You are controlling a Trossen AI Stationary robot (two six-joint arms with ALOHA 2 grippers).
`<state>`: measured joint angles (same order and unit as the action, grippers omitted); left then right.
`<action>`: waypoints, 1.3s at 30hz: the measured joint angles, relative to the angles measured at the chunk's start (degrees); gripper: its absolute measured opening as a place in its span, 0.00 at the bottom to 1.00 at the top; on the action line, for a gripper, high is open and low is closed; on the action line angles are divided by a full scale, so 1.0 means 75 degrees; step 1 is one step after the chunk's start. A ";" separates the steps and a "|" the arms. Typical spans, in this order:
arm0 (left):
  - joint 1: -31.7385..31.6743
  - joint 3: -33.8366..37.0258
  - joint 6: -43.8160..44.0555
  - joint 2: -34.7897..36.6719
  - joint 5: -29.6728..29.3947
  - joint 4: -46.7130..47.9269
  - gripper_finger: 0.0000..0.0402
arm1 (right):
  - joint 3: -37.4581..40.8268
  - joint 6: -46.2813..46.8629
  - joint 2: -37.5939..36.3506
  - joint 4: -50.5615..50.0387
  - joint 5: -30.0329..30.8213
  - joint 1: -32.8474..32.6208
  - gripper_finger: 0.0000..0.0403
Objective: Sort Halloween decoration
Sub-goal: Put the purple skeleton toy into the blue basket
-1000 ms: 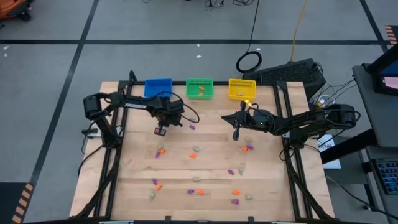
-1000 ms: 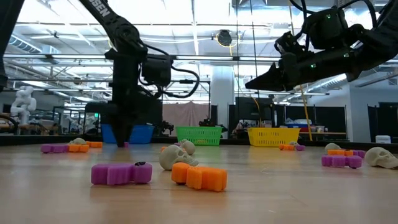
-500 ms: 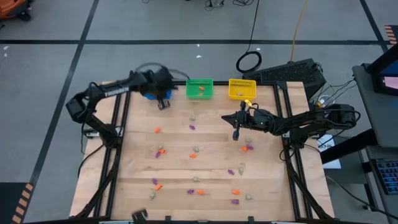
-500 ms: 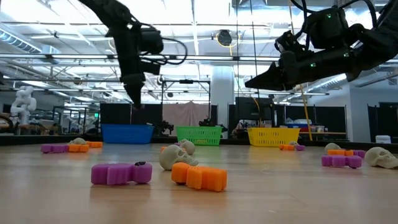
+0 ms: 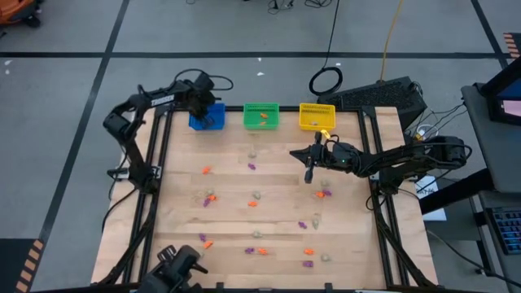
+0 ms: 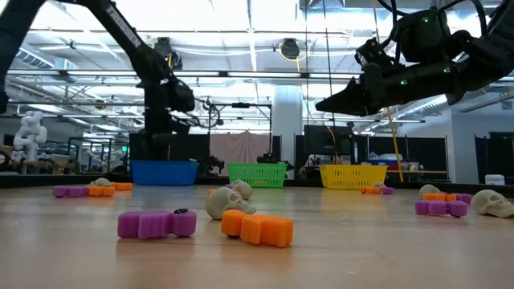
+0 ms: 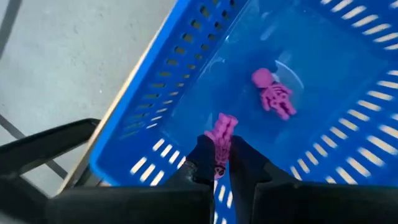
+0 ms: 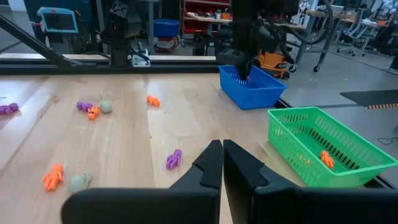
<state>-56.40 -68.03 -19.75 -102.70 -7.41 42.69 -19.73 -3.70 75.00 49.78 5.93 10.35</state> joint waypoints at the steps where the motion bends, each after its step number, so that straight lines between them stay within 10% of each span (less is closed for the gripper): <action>1: -0.0004 0.0000 0.0023 -0.0096 0.0000 -0.0037 0.04 | 0.0000 -0.0001 -0.0003 0.0000 0.0000 0.0000 0.00; 19: 0.0256 -0.0725 0.0792 -0.0230 0.0378 0.0294 0.34 | 0.0000 -0.0017 0.0000 0.0145 0.0000 0.0000 0.00; 30: 0.1797 -0.0743 0.0982 0.1325 0.0993 0.1486 0.03 | 0.0000 -0.0055 0.0000 0.0134 0.0000 0.0000 0.00; 39: 0.4659 -0.0416 0.2028 0.2776 0.0999 0.2290 0.02 | 0.0000 -0.0055 0.0000 0.0121 0.0000 0.0000 0.00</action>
<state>-21.46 -71.15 -4.54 -81.88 0.08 59.87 -19.73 -4.12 75.00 50.68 5.93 10.35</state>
